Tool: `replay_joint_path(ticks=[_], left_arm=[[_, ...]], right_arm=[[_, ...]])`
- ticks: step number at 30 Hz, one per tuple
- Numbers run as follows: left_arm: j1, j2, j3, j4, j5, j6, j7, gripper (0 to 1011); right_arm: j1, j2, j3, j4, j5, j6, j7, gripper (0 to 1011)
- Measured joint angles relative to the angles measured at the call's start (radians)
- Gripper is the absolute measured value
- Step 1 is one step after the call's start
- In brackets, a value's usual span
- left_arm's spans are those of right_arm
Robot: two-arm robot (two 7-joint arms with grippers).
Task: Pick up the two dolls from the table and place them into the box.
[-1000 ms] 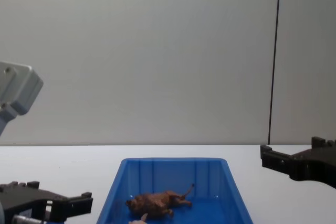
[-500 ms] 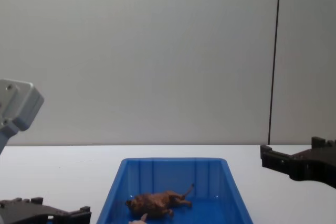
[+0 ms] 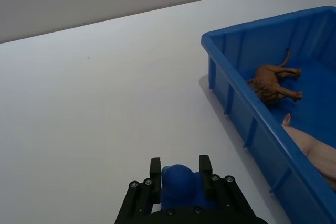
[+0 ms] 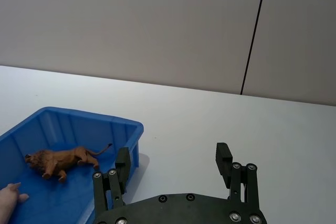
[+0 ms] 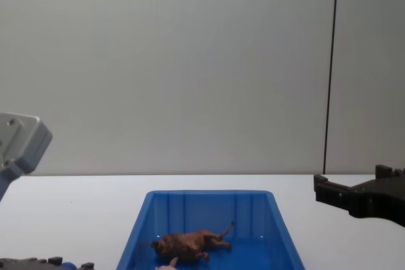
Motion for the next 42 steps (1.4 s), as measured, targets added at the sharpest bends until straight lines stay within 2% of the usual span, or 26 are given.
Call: replay_joint_path(ticks=[1,5,12,23,35,42], left_arm=[[0.001,-0.001,0.0,0.001,0.0,0.001,0.001,427],[0.005,-0.002,-0.002,0.001,0.0,0.001,0.003,306],[0.008,-0.005,-0.004,0.0,0.008,-0.014,0.002,261],[0.002,-0.006,-0.012,-0.022,0.049,-0.077,-0.029,206],[-0.028,-0.004,-0.024,-0.058,0.102,-0.167,-0.131,160],[-0.051,-0.006,-0.031,-0.062,0.108,-0.232,-0.228,160]], right_arm=[[0.0,0.0,0.0,0.0,0.0,0.0,0.0,1001],[0.0,0.0,0.0,0.0,0.0,0.0,0.0,1001],[0.0,0.0,0.0,0.0,0.0,0.0,0.0,1001],[0.0,0.0,0.0,0.0,0.0,0.0,0.0,1001],[0.0,0.0,0.0,0.0,0.0,0.0,0.0,1001],[0.0,0.0,0.0,0.0,0.0,0.0,0.0,1001]])
